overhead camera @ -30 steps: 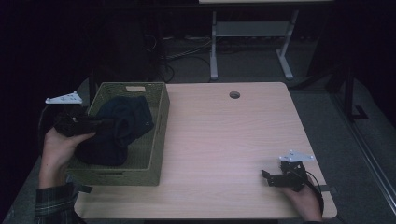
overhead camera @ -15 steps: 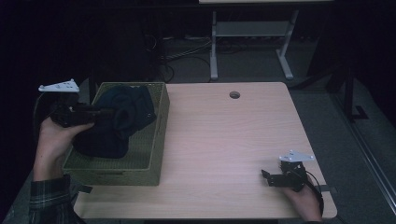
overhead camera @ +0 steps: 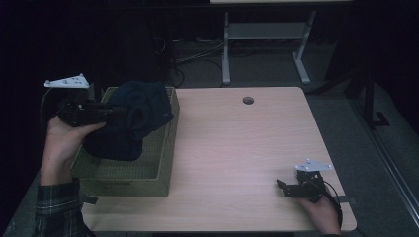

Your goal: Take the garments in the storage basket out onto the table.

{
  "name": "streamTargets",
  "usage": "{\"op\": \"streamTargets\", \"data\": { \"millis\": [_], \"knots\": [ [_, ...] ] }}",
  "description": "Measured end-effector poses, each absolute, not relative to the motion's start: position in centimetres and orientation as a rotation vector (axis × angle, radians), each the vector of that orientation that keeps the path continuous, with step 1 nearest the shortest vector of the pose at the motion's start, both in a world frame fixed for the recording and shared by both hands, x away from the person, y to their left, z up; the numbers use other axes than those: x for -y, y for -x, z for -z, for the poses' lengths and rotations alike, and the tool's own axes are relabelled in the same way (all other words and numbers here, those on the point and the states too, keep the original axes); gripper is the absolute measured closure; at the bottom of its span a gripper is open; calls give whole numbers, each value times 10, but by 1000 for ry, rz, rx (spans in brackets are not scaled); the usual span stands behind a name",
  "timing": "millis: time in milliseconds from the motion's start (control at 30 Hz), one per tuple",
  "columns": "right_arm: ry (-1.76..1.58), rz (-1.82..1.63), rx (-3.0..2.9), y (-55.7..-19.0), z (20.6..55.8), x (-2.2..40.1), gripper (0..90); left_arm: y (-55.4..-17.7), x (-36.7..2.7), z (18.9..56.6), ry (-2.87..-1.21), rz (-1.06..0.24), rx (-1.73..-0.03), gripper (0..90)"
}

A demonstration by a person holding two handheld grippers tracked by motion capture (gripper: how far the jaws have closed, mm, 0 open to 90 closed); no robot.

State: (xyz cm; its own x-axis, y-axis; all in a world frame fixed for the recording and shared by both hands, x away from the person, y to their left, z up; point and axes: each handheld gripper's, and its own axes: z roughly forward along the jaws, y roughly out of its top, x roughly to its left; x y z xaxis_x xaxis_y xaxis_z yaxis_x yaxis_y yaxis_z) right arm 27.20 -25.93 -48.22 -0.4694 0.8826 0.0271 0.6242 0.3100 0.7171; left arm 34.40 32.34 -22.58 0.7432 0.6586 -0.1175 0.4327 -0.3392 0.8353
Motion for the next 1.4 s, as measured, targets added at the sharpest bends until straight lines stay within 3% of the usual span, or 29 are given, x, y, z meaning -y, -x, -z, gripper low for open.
{"op": "streamTargets", "data": {
  "millis": [967,1400],
  "knots": [
    [-1344,-955,-2213,-272,482,259,94,-355,-235,202,-1981,-231,-669,722],
    [-1345,-953,-2211,-272,482,259,94,-360,-190,209,-1994,-170,-618,721]
  ]
}}
